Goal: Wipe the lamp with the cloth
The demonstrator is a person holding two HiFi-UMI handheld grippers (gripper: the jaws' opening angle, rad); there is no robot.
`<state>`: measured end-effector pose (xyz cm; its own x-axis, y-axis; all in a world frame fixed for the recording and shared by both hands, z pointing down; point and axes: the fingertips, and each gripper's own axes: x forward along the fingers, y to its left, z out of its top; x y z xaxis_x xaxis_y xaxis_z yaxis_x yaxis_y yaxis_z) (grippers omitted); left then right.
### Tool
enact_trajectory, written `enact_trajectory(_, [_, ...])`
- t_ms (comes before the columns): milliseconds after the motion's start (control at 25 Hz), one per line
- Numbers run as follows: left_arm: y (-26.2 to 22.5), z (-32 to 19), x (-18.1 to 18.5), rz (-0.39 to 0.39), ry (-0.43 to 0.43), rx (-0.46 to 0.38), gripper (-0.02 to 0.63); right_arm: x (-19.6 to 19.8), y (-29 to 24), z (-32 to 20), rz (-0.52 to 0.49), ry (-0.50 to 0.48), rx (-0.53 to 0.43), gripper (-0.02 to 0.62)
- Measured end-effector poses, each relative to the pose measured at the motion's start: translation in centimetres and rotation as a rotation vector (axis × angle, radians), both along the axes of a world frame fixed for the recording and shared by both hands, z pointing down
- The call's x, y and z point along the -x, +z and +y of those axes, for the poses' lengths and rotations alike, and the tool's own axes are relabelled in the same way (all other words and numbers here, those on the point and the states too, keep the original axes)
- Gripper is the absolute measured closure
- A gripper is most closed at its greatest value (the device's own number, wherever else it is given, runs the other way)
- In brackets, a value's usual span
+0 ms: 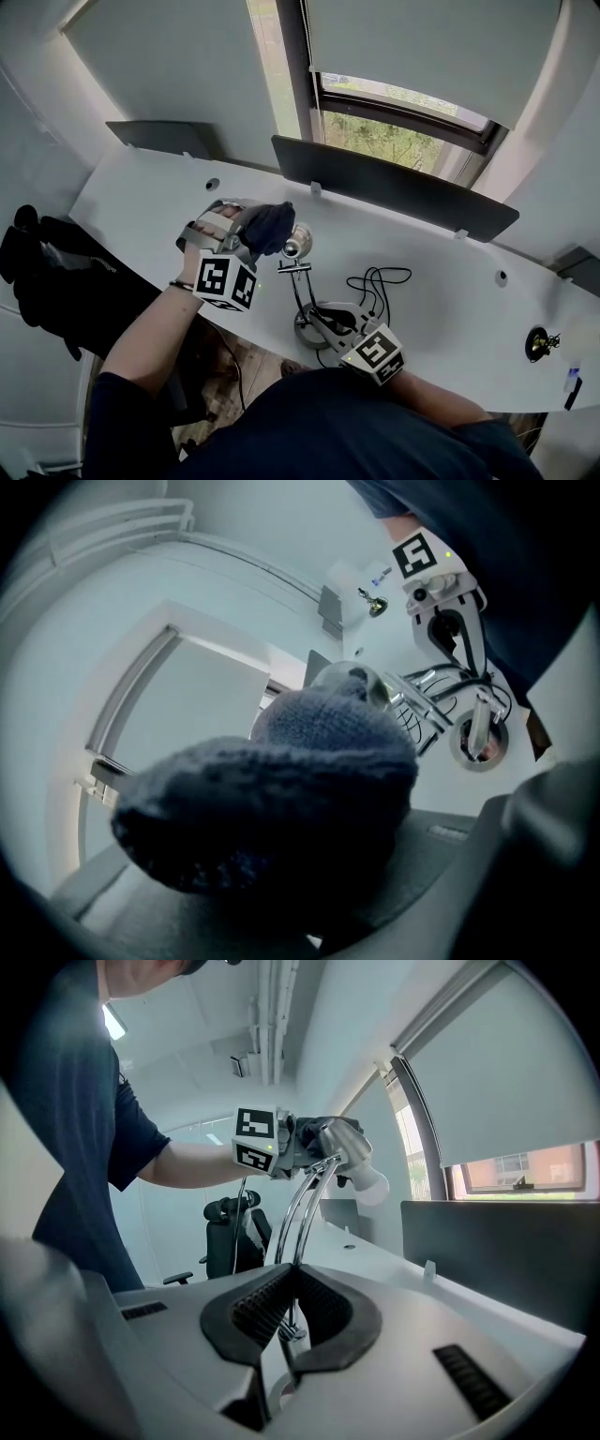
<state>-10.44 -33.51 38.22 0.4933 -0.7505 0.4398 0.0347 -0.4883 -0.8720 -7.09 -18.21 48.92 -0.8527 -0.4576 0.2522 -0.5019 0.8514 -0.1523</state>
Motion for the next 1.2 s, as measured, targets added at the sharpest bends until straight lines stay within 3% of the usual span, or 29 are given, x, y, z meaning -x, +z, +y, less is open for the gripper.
enact_trajectory(240, [0.8,-1.6,-0.5,-0.124,0.043,-0.065,0.532,0.0,0.0,-0.1,0.004,-0.005,-0.002,0.56])
enact_trajectory(600, [3.1,-3.2,0.6,-0.172,-0.026,-0.031,0.532,-0.1,0.2,0.0,0.02,-0.022,-0.004,0.56])
enact_trajectory(680, [3.2,-3.1,1.1,-0.125,-0.06,0.0,0.532,-0.1,0.2,0.1,0.024,-0.025,-0.005,0.56])
enact_trajectory(920, [1.9,-1.3,3.9,0.128,-0.22,0.116,0.532,-0.2,0.2,0.2,0.067,-0.037,-0.035,0.558])
enact_trajectory(1080, [1.0,1.2,5.6,0.261,-0.288,0.167,0.532,-0.8,-0.2,0.1,0.072,-0.025,-0.048,0.532])
enact_trajectory(1200, [0.4,3.3,6.2,0.404,-0.323,0.224,0.532,-1.6,-0.8,0.1,0.058,-0.009,-0.055,0.522])
